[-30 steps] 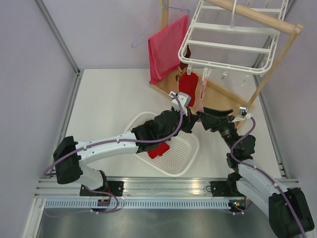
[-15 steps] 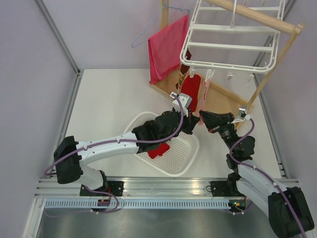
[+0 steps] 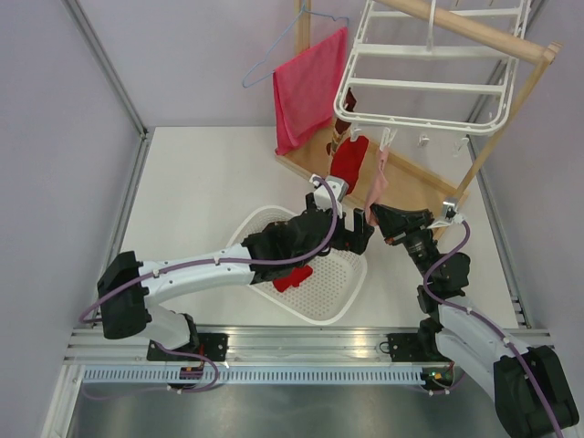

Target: Remove the socks clipped to the hanger

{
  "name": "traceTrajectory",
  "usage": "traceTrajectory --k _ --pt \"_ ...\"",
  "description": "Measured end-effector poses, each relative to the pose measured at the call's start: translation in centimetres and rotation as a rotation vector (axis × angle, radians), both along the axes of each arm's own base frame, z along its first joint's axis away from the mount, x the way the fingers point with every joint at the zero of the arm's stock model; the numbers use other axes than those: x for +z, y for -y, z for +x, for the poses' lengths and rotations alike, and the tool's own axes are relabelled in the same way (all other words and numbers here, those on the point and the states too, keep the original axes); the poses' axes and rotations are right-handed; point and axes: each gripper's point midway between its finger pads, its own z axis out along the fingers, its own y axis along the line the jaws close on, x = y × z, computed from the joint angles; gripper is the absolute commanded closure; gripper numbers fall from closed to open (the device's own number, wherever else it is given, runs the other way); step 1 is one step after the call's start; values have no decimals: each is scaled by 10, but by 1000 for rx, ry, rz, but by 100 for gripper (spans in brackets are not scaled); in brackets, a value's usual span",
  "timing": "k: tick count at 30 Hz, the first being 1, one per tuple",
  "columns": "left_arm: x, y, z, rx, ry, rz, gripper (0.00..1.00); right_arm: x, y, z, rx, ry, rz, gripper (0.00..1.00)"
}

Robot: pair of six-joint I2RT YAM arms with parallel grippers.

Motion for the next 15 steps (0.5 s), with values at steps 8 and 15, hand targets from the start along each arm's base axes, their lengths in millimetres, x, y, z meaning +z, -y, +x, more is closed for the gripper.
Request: traceTrajectory --k 8,15 --pt "12 -30 10 118 30 28 0 -1 2 2 -15 -5 2 99" --pt "66 -23 30 188 114 17 0 -11 6 9 -56 -35 -30 99"
